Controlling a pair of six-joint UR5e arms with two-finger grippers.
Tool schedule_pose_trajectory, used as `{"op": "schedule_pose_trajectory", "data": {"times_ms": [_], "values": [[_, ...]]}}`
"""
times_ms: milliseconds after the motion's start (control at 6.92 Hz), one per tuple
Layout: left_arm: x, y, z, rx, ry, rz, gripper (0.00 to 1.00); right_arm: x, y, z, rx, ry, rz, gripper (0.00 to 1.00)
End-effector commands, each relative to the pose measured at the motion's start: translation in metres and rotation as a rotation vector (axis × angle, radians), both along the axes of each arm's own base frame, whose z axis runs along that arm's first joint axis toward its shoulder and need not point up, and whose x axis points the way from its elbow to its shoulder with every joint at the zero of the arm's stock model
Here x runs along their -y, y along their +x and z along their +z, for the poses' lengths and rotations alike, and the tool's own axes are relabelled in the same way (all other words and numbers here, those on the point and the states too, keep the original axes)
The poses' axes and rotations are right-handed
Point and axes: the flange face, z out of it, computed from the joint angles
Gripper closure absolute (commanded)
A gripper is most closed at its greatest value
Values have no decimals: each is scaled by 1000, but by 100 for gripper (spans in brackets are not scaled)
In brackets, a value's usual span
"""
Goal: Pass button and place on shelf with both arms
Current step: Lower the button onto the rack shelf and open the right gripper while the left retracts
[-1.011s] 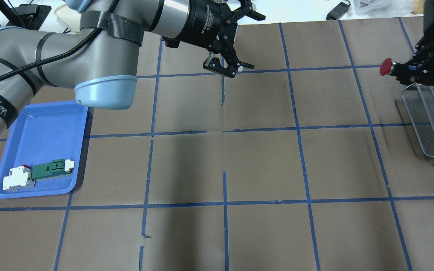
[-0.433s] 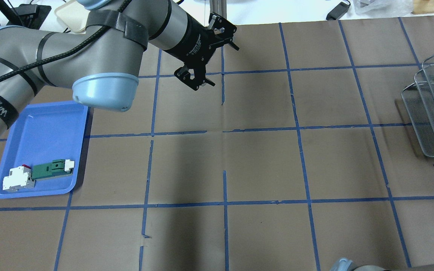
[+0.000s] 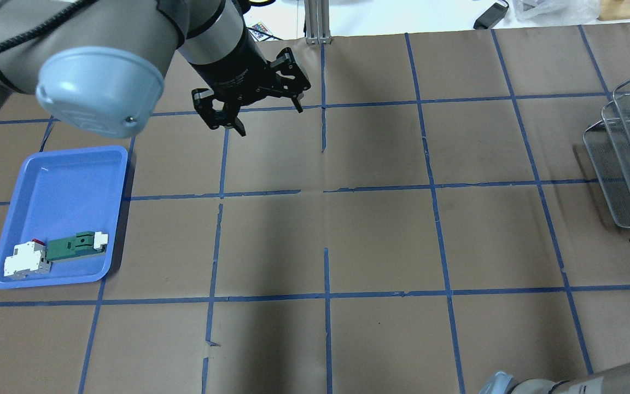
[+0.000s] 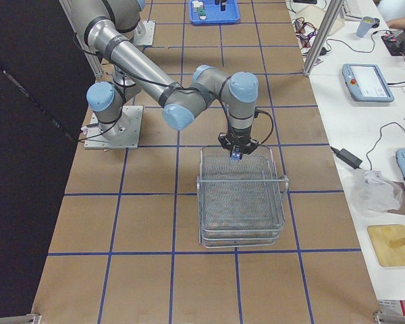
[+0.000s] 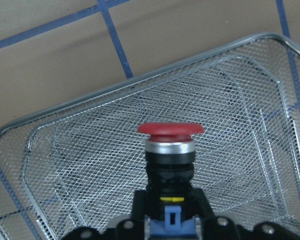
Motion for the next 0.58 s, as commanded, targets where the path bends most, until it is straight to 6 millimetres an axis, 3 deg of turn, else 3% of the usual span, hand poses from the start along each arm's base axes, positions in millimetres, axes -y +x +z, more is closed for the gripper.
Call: {"op": "schedule_pose_trajectory", "data": {"times_ms": [0, 144, 289, 433], "values": [[9, 42, 20, 145, 9, -229, 0, 7, -8, -18, -3, 8, -9, 16], [10, 49, 25, 150, 3, -272, 0, 8, -8, -12, -9, -11, -51, 0], [11, 53, 27, 179, 2, -319, 0, 6, -2, -3, -13, -28, -73, 0], [11, 57, 26, 200, 7, -339, 0, 0, 11, 22, -31, -60, -91, 0]]}}
